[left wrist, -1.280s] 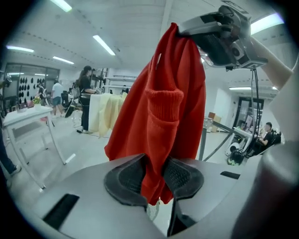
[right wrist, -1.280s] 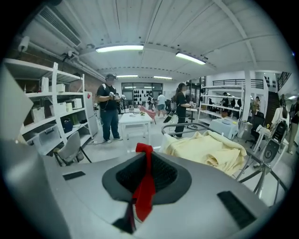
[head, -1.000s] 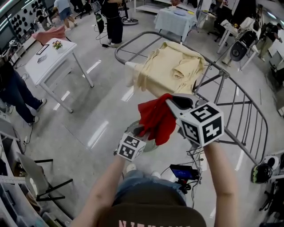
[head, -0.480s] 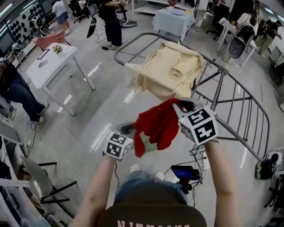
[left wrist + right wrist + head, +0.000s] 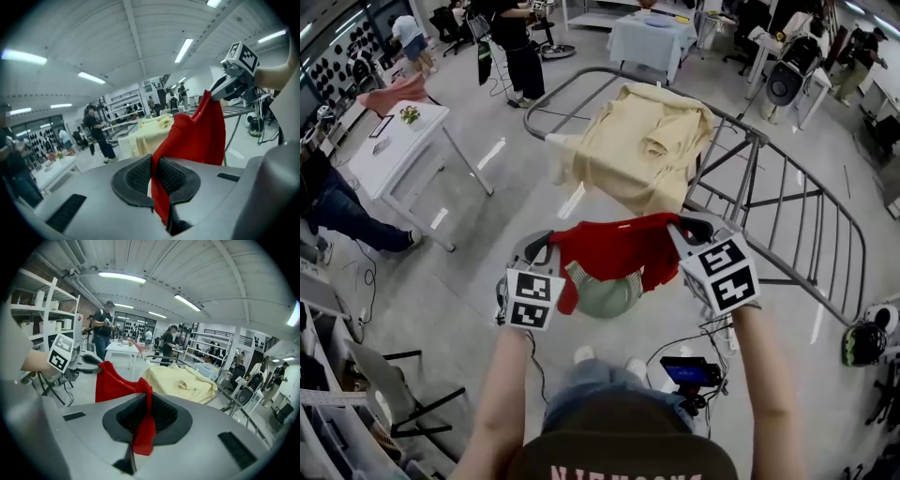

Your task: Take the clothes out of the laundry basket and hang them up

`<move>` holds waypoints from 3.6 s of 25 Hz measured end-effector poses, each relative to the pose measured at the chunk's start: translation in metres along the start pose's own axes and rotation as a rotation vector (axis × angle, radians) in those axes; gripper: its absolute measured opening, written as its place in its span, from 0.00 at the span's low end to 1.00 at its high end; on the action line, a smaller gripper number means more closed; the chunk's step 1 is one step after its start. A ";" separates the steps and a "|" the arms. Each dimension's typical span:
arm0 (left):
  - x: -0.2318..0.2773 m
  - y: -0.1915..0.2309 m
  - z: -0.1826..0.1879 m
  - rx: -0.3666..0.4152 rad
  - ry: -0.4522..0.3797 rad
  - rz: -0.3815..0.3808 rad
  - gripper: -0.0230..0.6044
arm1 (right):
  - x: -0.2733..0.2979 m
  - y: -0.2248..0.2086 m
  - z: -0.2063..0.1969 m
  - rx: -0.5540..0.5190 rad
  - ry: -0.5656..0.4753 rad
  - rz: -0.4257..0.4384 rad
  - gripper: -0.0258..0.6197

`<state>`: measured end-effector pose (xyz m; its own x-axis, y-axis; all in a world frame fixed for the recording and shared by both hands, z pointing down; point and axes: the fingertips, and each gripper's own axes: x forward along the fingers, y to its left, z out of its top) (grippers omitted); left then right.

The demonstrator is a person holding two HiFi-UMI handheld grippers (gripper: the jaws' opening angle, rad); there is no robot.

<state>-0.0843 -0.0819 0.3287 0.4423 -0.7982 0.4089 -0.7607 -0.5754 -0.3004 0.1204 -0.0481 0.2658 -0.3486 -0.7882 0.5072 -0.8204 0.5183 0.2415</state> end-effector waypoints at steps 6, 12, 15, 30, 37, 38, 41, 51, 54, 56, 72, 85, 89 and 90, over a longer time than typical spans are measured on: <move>-0.019 0.009 0.061 0.152 -0.111 0.198 0.07 | -0.029 -0.008 -0.013 -0.074 -0.030 -0.056 0.09; -0.035 -0.001 0.102 0.261 -0.171 0.296 0.07 | -0.058 -0.014 -0.017 -0.208 -0.050 -0.151 0.09; -0.039 -0.009 0.119 0.269 -0.208 0.303 0.07 | -0.069 -0.017 -0.022 -0.220 -0.062 -0.172 0.09; -0.019 -0.050 0.153 0.279 -0.291 0.090 0.07 | -0.119 -0.046 -0.037 -0.117 -0.063 -0.420 0.09; -0.009 -0.077 0.188 0.292 -0.360 -0.042 0.07 | -0.163 -0.054 -0.039 -0.094 -0.020 -0.594 0.09; -0.007 -0.081 0.194 0.298 -0.373 -0.058 0.07 | -0.168 -0.056 -0.041 -0.086 -0.014 -0.617 0.09; -0.003 -0.099 0.213 0.323 -0.418 -0.116 0.07 | -0.188 -0.062 -0.047 -0.059 0.009 -0.695 0.09; 0.009 -0.160 0.256 0.422 -0.546 -0.300 0.07 | -0.243 -0.081 -0.071 0.035 0.055 -0.930 0.09; 0.004 -0.183 0.267 0.454 -0.574 -0.354 0.07 | -0.267 -0.087 -0.079 0.053 0.078 -0.987 0.09; 0.003 -0.198 0.275 0.479 -0.591 -0.382 0.07 | -0.281 -0.093 -0.084 0.056 0.096 -1.023 0.09; 0.005 -0.307 0.346 0.547 -0.676 -0.400 0.07 | -0.383 -0.169 -0.117 -0.054 0.099 -1.167 0.09; 0.037 -0.383 0.407 0.510 -0.649 -0.280 0.07 | -0.431 -0.279 -0.149 -0.194 0.029 -1.086 0.10; 0.041 -0.406 0.422 0.505 -0.639 -0.251 0.07 | -0.447 -0.306 -0.158 -0.216 0.010 -1.062 0.10; 0.041 -0.411 0.425 0.500 -0.634 -0.244 0.07 | -0.451 -0.311 -0.159 -0.224 0.006 -1.054 0.10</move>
<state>0.4484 0.0461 0.1022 0.8635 -0.5043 -0.0045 -0.3754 -0.6368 -0.6735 0.6053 0.1991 0.0935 0.4881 -0.8718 -0.0411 -0.6043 -0.3716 0.7049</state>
